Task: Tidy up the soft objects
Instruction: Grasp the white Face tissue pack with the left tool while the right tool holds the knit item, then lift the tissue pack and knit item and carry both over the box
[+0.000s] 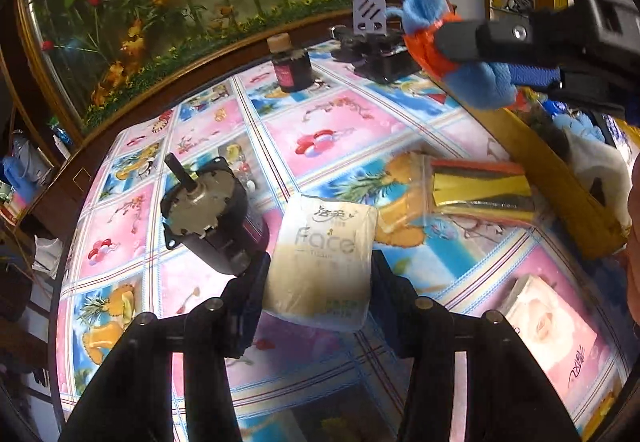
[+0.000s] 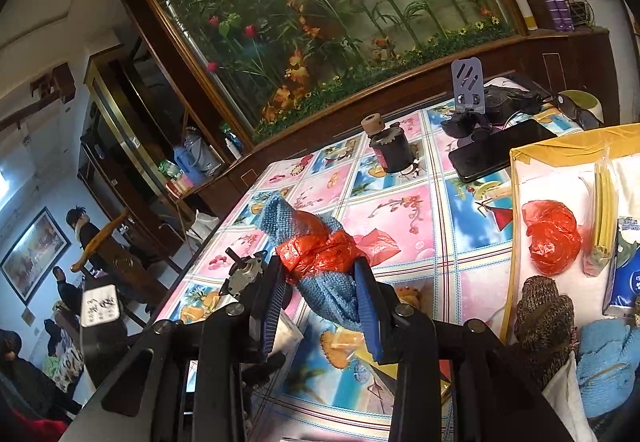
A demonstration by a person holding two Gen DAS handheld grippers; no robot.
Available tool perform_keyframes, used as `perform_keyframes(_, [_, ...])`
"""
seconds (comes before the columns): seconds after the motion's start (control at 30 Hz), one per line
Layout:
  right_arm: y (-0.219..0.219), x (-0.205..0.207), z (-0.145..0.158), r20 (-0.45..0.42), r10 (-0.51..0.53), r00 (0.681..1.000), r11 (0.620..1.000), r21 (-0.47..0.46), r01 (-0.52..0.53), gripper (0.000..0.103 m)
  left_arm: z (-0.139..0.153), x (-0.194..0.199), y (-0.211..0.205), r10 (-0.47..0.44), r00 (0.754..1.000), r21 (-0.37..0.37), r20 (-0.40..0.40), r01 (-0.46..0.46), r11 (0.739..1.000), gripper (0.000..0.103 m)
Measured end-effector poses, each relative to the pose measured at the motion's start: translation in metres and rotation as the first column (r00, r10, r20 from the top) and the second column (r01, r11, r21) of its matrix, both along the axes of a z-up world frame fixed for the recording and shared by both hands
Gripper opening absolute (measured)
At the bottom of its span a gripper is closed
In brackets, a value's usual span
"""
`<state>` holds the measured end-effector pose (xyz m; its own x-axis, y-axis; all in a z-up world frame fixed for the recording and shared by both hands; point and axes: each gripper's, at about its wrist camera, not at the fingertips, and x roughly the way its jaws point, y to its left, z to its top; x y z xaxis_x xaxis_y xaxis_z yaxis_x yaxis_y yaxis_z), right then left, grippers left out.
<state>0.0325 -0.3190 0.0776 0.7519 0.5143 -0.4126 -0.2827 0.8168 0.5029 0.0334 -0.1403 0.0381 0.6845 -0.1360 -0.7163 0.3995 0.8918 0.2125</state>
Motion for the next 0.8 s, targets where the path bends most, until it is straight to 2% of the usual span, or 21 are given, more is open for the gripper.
perform_keyframes(0.27, [0.0004, 0.0012, -0.0009, -0.001, 0.002, 1.0, 1.0, -0.005, -0.002, 0.037, 0.0069, -0.0061, -0.0008, 0.018, 0.996, 0.015, 0.087, -0.019, 1.0, 0.048])
perform_keyframes(0.8, [0.0009, 0.0013, -0.0011, -0.001, 0.002, 1.0, 1.0, -0.007, -0.002, 0.037, 0.0054, -0.0096, -0.0025, 0.018, 0.994, 0.035, 0.105, -0.022, 0.999, 0.049])
